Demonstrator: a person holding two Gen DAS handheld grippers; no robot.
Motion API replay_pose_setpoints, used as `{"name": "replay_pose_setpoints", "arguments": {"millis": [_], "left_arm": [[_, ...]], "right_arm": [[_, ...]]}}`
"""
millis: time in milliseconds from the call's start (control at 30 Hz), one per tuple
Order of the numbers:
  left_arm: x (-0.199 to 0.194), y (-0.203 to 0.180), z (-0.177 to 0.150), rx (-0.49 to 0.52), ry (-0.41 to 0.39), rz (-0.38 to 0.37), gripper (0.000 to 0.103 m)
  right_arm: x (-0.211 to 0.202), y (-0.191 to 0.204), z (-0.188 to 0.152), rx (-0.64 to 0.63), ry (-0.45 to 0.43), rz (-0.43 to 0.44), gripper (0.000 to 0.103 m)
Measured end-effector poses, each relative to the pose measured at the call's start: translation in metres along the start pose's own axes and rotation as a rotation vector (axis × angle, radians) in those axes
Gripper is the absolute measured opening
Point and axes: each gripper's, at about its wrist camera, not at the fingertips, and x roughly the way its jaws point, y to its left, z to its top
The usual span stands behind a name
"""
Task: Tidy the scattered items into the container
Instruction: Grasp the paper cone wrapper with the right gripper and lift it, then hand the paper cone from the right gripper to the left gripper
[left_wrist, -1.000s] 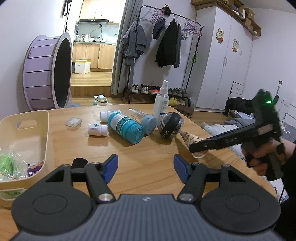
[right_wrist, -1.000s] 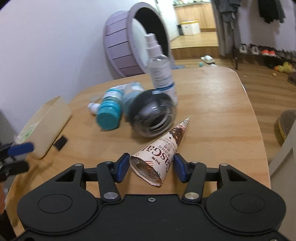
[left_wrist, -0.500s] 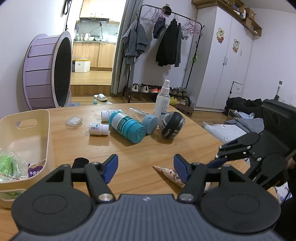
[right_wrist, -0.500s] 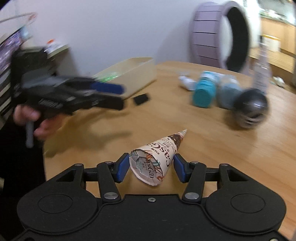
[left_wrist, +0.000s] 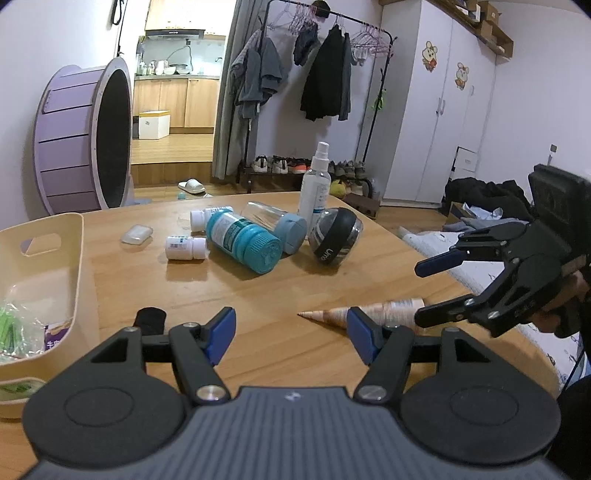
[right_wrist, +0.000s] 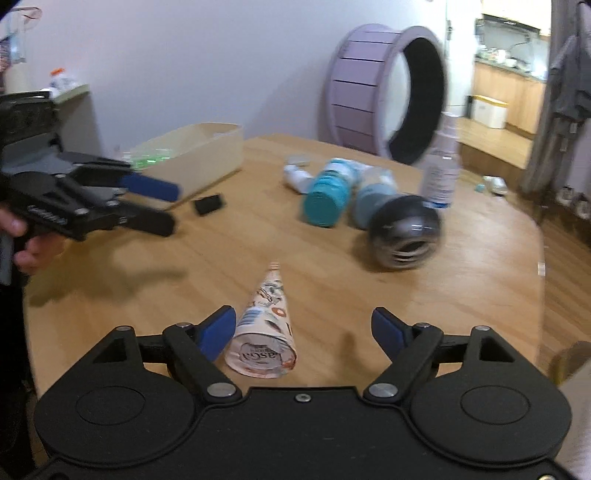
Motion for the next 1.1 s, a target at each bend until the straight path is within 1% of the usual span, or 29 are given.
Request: {"name": "replay_pose_setpoints", "arguments": {"millis": [33, 67, 133, 167, 233, 333, 433, 567, 600, 667, 700, 733, 767, 800, 867, 900, 933, 967, 1033, 1100], "left_arm": [[0.001, -0.001, 0.000, 0.006, 0.001, -0.004, 0.065], [0.002, -0.002, 0.000, 0.010, 0.001, -0.007, 0.065], [0.004, -0.004, 0.001, 0.015, 0.003, -0.013, 0.065], [0.005, -0.005, 0.001, 0.017, 0.004, -0.016, 0.065], [0.008, -0.008, 0.002, 0.022, 0.007, -0.020, 0.065], [0.012, -0.012, 0.001, 0.028, 0.014, -0.024, 0.065], [0.013, -0.013, 0.000, 0.029, 0.018, -0.022, 0.065], [0.013, -0.013, -0.001, 0.028, 0.019, -0.019, 0.065], [0.013, -0.013, -0.001, 0.027, 0.019, -0.019, 0.065], [0.012, -0.012, -0.001, 0.025, 0.018, -0.016, 0.065], [0.011, -0.011, -0.001, 0.024, 0.017, -0.014, 0.065], [0.011, -0.011, -0.001, 0.023, 0.016, -0.013, 0.065], [0.010, -0.010, -0.001, 0.022, 0.016, -0.013, 0.065], [0.010, -0.010, -0.001, 0.023, 0.015, -0.013, 0.065], [0.010, -0.010, -0.001, 0.031, 0.014, -0.013, 0.065], [0.010, -0.010, -0.001, 0.037, 0.015, -0.013, 0.065], [0.010, -0.010, -0.001, 0.042, 0.017, -0.015, 0.065], [0.011, -0.010, -0.002, 0.049, 0.019, -0.018, 0.065], [0.012, -0.009, -0.003, 0.064, 0.024, -0.018, 0.065], [0.014, -0.009, -0.003, 0.079, 0.030, -0.017, 0.065]], "right_arm": [[-0.001, -0.002, -0.001, 0.012, -0.001, 0.014, 0.080], [-0.004, -0.001, -0.001, 0.017, -0.011, 0.047, 0.080], [-0.008, 0.005, -0.003, -0.013, -0.022, 0.093, 0.080], [-0.008, 0.008, -0.004, -0.034, -0.019, 0.095, 0.081], [-0.003, 0.014, -0.006, -0.066, -0.002, 0.062, 0.081], [0.007, 0.008, -0.011, -0.050, 0.019, 0.006, 0.081], [0.014, -0.002, -0.015, -0.023, -0.026, -0.029, 0.081], [0.020, -0.011, -0.015, 0.003, -0.076, -0.010, 0.080], [0.023, -0.012, -0.015, 0.004, -0.077, -0.003, 0.077], [0.030, -0.014, -0.013, 0.007, -0.077, 0.002, 0.070], [0.033, -0.016, -0.013, 0.012, -0.074, 0.002, 0.064], [0.035, -0.017, -0.012, 0.021, -0.069, 0.001, 0.061], [0.037, -0.019, -0.012, 0.028, -0.067, 0.003, 0.052], [0.039, -0.020, -0.012, 0.033, -0.063, 0.014, 0.041], [0.039, -0.021, -0.013, 0.036, -0.071, 0.043, 0.034], [0.039, -0.019, -0.013, 0.026, -0.076, 0.052, 0.028], [0.038, -0.017, -0.012, 0.012, -0.081, 0.064, 0.020], [0.038, -0.016, -0.012, 0.001, -0.082, 0.077, 0.018], [0.037, -0.012, -0.011, -0.034, -0.083, 0.108, 0.017], [0.039, -0.008, -0.010, -0.055, -0.078, 0.076, 0.018]]}}
